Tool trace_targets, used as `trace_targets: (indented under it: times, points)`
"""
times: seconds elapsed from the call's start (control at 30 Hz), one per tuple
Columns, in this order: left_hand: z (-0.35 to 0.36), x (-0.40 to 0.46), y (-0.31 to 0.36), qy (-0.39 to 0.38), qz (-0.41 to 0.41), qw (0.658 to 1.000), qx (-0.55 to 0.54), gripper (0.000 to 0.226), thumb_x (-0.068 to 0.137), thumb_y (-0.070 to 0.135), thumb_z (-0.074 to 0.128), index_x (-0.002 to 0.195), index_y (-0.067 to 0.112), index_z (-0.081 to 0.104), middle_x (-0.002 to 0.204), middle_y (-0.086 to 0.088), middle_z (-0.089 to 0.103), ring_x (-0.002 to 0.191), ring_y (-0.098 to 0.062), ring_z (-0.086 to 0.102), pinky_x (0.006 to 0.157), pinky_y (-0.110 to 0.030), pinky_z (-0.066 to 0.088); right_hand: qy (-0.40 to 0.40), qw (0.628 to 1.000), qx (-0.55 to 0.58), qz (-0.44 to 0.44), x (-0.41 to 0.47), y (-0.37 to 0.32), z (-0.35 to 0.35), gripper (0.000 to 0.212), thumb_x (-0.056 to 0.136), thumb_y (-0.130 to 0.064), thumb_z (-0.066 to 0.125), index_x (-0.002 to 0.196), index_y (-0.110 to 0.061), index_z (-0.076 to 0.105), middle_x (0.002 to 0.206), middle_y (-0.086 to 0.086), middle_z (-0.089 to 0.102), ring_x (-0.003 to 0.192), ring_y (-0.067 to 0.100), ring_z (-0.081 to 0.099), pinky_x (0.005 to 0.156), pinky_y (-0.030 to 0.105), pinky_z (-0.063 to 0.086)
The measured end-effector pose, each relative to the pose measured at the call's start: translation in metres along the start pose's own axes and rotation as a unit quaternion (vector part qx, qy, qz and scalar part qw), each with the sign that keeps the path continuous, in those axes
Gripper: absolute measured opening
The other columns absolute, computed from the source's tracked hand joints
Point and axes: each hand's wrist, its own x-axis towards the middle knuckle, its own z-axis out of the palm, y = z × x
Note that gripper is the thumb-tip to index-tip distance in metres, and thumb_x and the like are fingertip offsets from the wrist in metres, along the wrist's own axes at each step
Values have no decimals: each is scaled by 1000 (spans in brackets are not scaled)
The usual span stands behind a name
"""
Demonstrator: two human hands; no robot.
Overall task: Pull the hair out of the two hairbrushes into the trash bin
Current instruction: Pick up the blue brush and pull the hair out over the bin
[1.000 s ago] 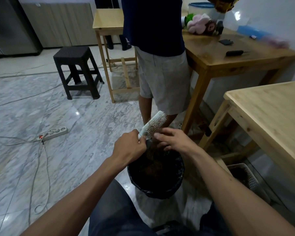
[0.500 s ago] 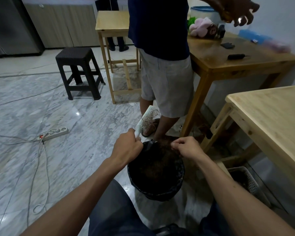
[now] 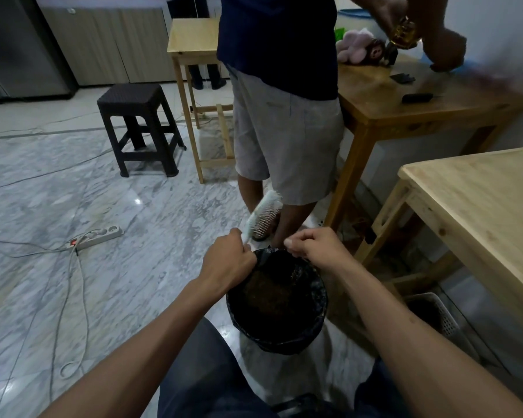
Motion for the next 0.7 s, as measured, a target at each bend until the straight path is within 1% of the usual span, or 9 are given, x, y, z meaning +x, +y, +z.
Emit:
trace_targets:
  times: [0.07,0.17,0.27,0.33,0.43,0.5,0.57,0.6,0.7]
  points:
    - [-6,2,-5,19,-24,1000,-6,17,94,20,48,103,7,51,81,-8,56,62,-21,50,49,-32,31,22,999,-42,27,0,8,-6,13,91,-19,78,79,-13,80,75,1,77,71,11,68,64,21,48]
    - [-10,3,-10,33,-28,999,3,16,94,19,47,103,6,51,75,-3,51,59,-18,47,48,-32,30,42,994,-79,60,3,21,-15,18,90,-20,78,72,-17,82,76,1,79,78,16,72,71,29,54]
    - [-6,2,-10,31,-13,999,8,16,95,21,47,102,7,52,77,-5,54,60,-18,48,48,-31,29,12,997,-56,52,4,21,-12,22,96,-35,70,88,-19,83,91,-1,81,89,19,76,86,37,59]
    - [0,1,-8,28,0,1000,7,14,95,21,47,99,9,51,76,-5,55,60,-19,48,47,-31,27,-32,998,-4,47,2,12,-7,32,97,-51,64,107,-23,76,101,-6,78,95,13,76,88,32,60]
    - [8,-3,-1,25,28,999,14,9,94,22,48,94,13,48,75,-4,56,62,-21,51,46,-31,25,-81,996,40,25,0,-5,4,37,89,-60,68,111,-30,69,102,-8,78,94,10,77,87,27,60]
    - [10,-6,3,24,41,999,18,8,94,22,49,92,14,46,75,-3,54,62,-23,50,46,-31,24,-56,997,48,-4,0,-9,10,29,90,-47,74,107,-24,73,97,-2,80,88,11,76,85,26,60]
    - [11,-5,3,21,40,999,19,9,93,21,49,91,14,46,75,-3,54,62,-22,50,46,-31,24,-7,997,77,-10,0,-10,11,12,95,-27,74,97,-16,79,84,0,78,74,10,69,73,22,58]
    - [11,-4,2,20,33,999,16,9,93,21,49,91,14,46,75,-3,54,62,-22,49,46,-31,24,14,996,84,-1,0,-9,10,10,95,-20,74,94,-13,80,79,0,77,69,9,66,68,20,56]
    - [9,-1,-4,17,10,1000,3,9,93,22,49,93,14,47,77,-5,58,64,-22,52,48,-32,28,79,991,93,46,0,-1,0,11,94,-16,74,90,-9,81,76,3,76,65,11,62,65,24,54]
